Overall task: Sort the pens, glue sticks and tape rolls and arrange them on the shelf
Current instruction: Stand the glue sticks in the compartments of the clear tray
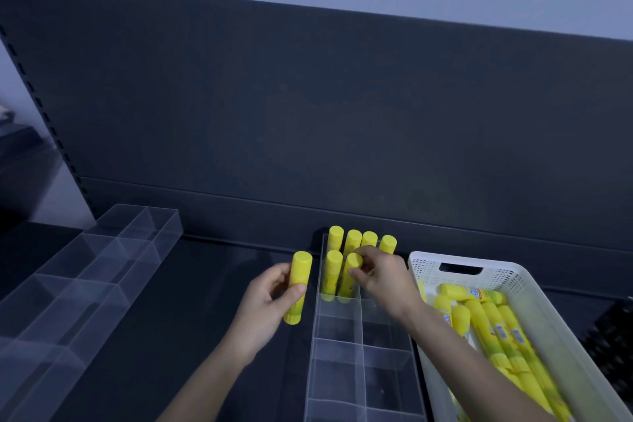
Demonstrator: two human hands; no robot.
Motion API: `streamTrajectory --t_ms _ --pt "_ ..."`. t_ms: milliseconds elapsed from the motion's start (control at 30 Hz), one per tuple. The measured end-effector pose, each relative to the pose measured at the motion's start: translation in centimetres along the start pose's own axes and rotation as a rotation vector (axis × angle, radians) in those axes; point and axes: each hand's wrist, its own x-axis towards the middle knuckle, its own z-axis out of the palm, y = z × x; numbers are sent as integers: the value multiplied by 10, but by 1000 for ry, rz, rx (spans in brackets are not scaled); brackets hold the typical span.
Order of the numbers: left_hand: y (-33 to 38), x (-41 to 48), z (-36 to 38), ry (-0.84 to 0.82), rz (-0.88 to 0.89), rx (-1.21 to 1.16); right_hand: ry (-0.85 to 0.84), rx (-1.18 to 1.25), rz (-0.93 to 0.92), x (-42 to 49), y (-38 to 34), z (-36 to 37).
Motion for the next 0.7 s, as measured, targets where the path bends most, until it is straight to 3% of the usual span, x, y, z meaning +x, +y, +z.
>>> streamTrajectory --t_ms 300,400,533,700 --pt "11 -1 11 31 74 57 13 102 65 -11 5 -13" --pt "20 -1 23 -9 123 56 60 285 26 -26 3 -29" --pt "27 -1 47 -92 169 27 -65 577 -90 -47 -11 -43" --pt "25 -2 62 -136 168 146 -41 556 -110 -50 -5 -49"
